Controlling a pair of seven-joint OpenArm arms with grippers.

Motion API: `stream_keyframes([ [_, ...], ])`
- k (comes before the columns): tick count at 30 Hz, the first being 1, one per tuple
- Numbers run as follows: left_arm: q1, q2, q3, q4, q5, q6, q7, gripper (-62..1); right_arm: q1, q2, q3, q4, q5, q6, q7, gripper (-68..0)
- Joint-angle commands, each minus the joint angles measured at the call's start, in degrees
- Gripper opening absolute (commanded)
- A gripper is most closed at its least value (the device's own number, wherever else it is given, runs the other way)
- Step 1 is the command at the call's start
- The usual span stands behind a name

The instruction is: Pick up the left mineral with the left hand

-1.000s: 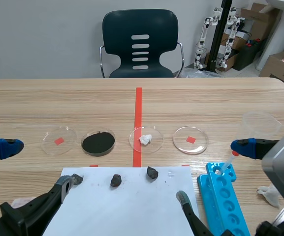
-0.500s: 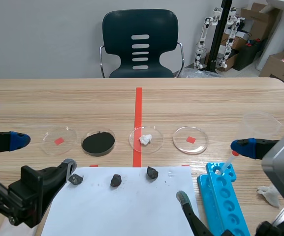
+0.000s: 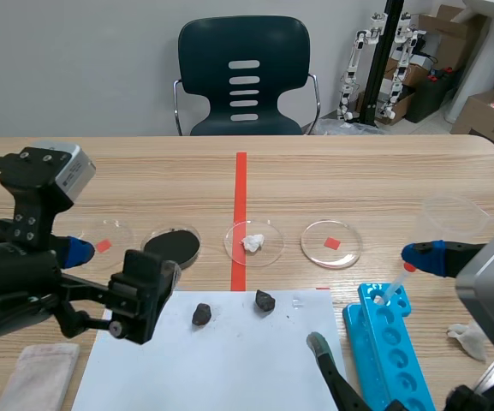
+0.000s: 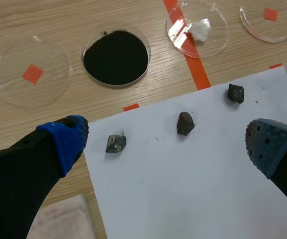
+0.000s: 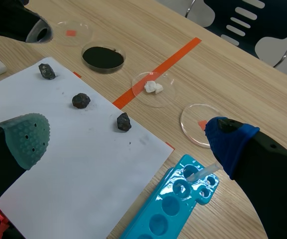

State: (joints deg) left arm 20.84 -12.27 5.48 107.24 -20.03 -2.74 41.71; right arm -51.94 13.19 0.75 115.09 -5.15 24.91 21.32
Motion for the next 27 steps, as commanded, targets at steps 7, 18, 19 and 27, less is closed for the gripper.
stream_keyframes([
  [7, -3.1, 4.0, 3.3, -0.52, 7.06, 12.2, 8.04, 1.4, 0.39, 0.61, 0.55, 0.48, 0.61, 0.02, 0.85, 0.4],
  [18, -5.66, 5.75, 7.8, -5.99, 10.71, 18.18, 10.78, 1.4, 0.39, 0.61, 0.55, 0.48, 0.61, 0.02, 0.85, 0.4],
  [19, -5.66, 5.75, 8.04, -6.19, 10.73, 18.71, 10.6, 1.4, 0.39, 0.61, 0.55, 0.48, 0.61, 0.02, 0.85, 0.4],
  [27, -5.46, 5.77, 8.11, -6.21, 10.56, 23.28, 9.18, 1.4, 0.39, 0.61, 0.55, 0.48, 0.61, 0.02, 0.85, 0.4],
])
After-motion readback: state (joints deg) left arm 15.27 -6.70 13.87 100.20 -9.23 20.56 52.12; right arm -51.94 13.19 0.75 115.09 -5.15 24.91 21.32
